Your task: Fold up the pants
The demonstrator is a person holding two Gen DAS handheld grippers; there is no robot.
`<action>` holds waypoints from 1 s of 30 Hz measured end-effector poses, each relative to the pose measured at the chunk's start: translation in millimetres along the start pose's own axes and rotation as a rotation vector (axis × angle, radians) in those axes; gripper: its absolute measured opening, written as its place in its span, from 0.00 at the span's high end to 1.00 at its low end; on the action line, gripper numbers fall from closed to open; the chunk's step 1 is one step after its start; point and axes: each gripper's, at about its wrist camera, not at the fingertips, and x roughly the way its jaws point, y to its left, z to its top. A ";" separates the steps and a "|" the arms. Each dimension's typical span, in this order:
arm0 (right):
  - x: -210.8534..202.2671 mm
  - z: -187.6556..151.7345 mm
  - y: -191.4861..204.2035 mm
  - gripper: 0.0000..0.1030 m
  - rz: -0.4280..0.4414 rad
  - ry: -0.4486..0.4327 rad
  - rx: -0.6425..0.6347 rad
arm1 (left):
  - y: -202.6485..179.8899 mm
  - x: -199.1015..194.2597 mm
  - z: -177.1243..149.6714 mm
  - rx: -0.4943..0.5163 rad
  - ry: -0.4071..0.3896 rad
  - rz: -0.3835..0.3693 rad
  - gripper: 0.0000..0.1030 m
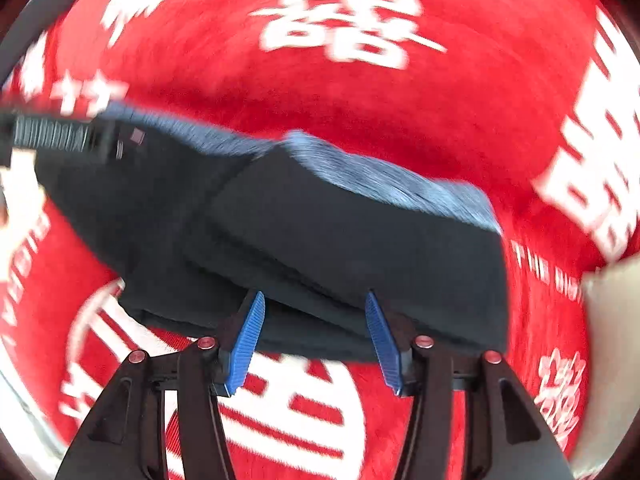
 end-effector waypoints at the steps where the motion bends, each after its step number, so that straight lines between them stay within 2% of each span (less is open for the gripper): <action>1: -4.1 -0.3 -11.6 0.45 0.014 0.005 0.046 | -9.6 -1.2 2.3 0.015 0.003 -0.026 0.14; 3: -8.2 4.0 -48.4 0.45 0.024 0.023 0.157 | -29.5 -1.4 6.3 0.046 0.010 -0.080 0.14; 5: -4.7 7.1 -75.0 0.45 0.016 0.039 0.210 | -51.8 -2.6 8.5 0.081 0.021 -0.120 0.14; 9: -2.1 4.0 -102.9 0.45 0.032 0.062 0.269 | -85.6 2.5 7.6 0.146 0.060 -0.139 0.14; 10: -0.9 5.9 -103.4 0.45 0.039 0.066 0.276 | -90.5 5.9 6.9 0.153 0.070 -0.145 0.24; 11: 0.1 3.7 -105.3 0.45 0.047 0.071 0.285 | -91.7 12.2 6.3 0.157 0.087 -0.160 0.57; 12: 4.1 2.8 -109.1 0.45 0.057 0.075 0.293 | -94.4 21.0 5.2 0.158 0.129 -0.174 0.74; 13: 7.6 1.9 -108.3 0.48 0.069 0.080 0.300 | -96.0 28.4 3.3 0.150 0.170 -0.156 0.89; 14: 8.1 -0.7 -107.7 0.52 0.088 0.090 0.313 | -94.6 31.8 1.1 0.133 0.185 -0.153 0.89; 16: 4.0 -6.5 -109.5 0.54 0.112 0.101 0.328 | -89.1 35.0 -5.9 0.124 0.181 -0.124 0.93; 19: 3.8 -10.7 -109.6 0.55 0.119 0.107 0.321 | -82.3 39.4 -25.3 0.114 0.200 -0.104 0.93; 22: 6.6 -18.7 -110.3 0.55 0.134 0.130 0.313 | -88.2 36.1 -39.7 0.158 0.176 -0.075 0.93; 26: 9.8 -22.4 -117.1 0.55 0.155 0.151 0.329 | -91.6 30.6 -41.6 0.145 0.160 -0.043 0.93; 30: 7.5 -4.5 -140.2 0.55 0.162 0.120 0.370 | -88.0 9.6 -35.8 0.122 0.100 0.029 0.93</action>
